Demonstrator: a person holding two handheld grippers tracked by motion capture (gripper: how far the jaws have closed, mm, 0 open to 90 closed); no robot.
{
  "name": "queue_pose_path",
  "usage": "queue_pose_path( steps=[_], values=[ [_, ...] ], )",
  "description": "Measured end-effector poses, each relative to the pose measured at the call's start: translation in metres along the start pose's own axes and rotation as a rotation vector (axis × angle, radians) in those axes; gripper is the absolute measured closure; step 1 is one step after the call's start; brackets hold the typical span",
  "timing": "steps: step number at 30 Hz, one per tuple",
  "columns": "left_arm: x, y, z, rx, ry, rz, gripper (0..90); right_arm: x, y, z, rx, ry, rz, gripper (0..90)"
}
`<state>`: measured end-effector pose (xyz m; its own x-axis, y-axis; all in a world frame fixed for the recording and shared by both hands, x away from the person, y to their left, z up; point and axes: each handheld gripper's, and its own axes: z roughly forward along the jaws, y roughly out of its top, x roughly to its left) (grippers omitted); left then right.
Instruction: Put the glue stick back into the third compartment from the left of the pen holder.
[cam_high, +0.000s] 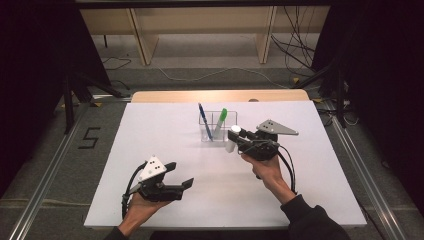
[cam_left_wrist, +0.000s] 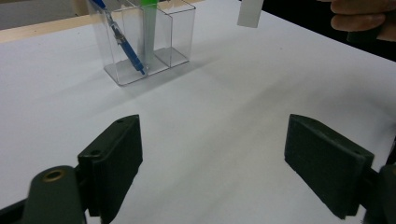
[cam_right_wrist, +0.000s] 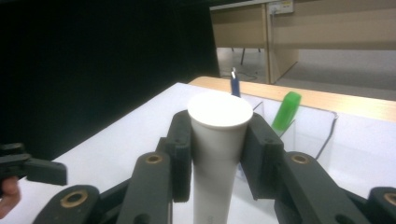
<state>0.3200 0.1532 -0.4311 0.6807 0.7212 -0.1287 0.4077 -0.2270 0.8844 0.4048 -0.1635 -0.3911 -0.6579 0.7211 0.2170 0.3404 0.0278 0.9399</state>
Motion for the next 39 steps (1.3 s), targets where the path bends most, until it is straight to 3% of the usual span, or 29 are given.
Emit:
queue_pose_path(
  steps=[23, 31, 39],
  values=[
    [0.009, -0.005, -0.009, -0.020, 0.029, 0.002, 18.1, -0.032, 0.028, 0.032, 0.011, -0.116, -0.007, 67.3],
    [0.009, -0.004, -0.010, -0.029, 0.046, 0.014, 18.0, -0.039, 0.037, 0.042, 0.010, -0.145, 0.002, 67.2],
    [0.011, -0.005, -0.013, -0.048, 0.046, -0.004, 18.0, -0.044, 0.043, 0.051, 0.006, -0.172, 0.007, 67.2]
  ],
)
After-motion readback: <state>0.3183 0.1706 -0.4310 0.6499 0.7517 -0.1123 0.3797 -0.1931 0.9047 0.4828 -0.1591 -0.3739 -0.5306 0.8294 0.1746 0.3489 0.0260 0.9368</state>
